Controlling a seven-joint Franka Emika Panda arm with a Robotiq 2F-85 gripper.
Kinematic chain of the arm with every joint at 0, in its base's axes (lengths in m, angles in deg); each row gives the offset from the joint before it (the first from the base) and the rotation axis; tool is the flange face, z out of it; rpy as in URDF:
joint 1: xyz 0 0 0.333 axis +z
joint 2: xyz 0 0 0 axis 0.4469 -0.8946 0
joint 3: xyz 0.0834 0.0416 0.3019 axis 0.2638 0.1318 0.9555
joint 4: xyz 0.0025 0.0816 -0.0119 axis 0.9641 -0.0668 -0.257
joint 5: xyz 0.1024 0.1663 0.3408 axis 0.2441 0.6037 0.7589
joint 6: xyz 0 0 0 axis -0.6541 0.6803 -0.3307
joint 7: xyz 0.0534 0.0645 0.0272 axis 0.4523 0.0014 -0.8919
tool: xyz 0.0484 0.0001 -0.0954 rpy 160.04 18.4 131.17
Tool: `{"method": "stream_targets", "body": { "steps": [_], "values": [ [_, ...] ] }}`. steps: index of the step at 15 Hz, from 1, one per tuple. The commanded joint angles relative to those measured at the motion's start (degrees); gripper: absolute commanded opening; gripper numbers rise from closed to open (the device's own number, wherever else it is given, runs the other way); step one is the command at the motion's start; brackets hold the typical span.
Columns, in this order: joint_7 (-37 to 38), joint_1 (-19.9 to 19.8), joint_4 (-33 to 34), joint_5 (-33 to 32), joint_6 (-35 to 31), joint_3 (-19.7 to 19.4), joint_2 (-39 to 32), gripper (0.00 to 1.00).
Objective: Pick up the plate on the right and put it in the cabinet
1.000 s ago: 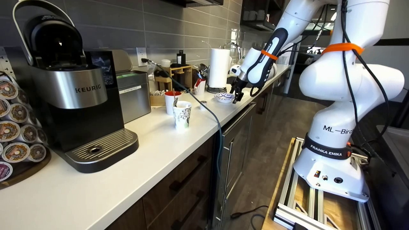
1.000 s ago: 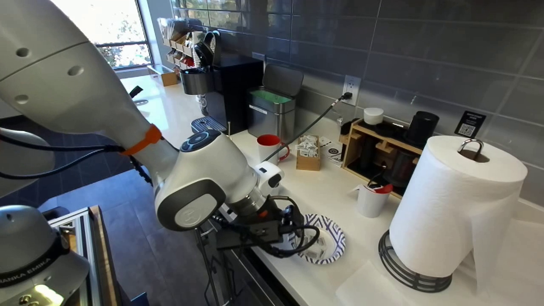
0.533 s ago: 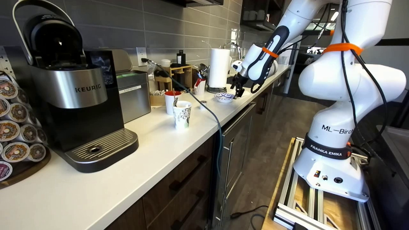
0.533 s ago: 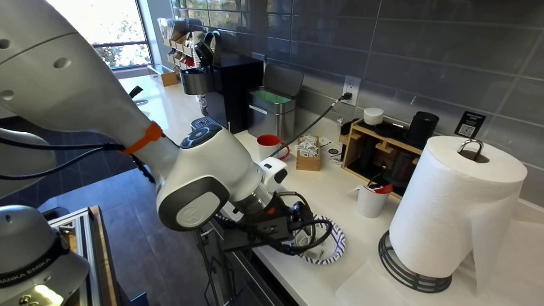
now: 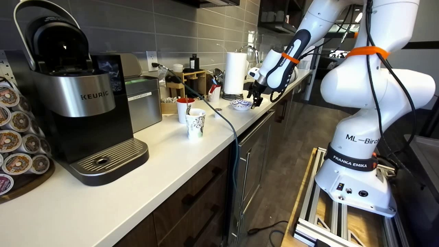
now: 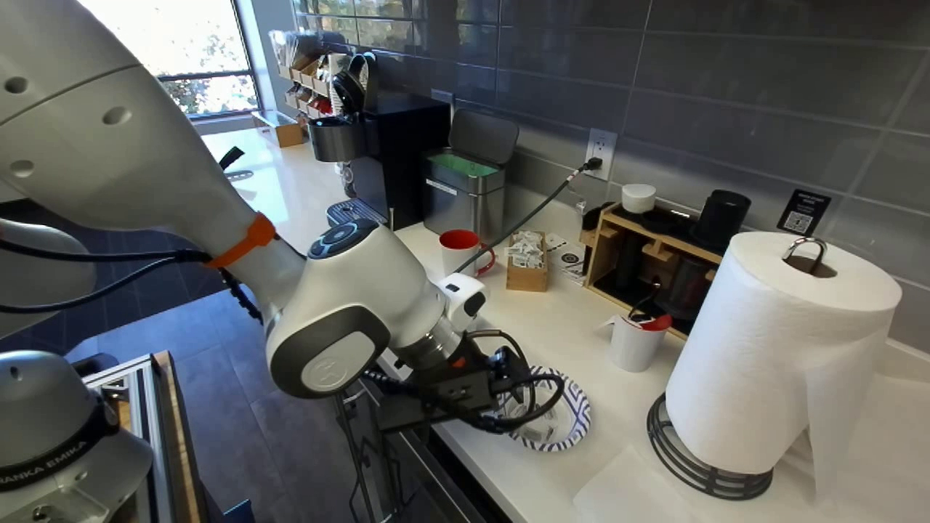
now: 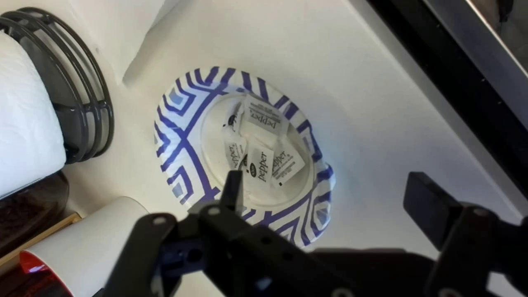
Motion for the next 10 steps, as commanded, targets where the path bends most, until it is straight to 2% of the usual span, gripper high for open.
{"method": "stream_targets", "body": {
  "steps": [1,2,3,4,10],
  "values": [
    [-0.16,1.88,-0.04,-1.24,-1.0,-1.42,-1.3,0.97],
    [-0.21,2.35,0.18,-1.32,-0.78,-1.67,-1.64,0.92],
    [-0.13,2.92,0.57,-1.27,-0.62,-1.96,-2.1,0.77],
    [0.13,3.76,0.91,-1.3,-0.69,-2.6,-2.33,0.72],
    [0.84,9.14,3.63,-1.23,-0.95,-7.43,-4.09,0.25]
  ]
}}
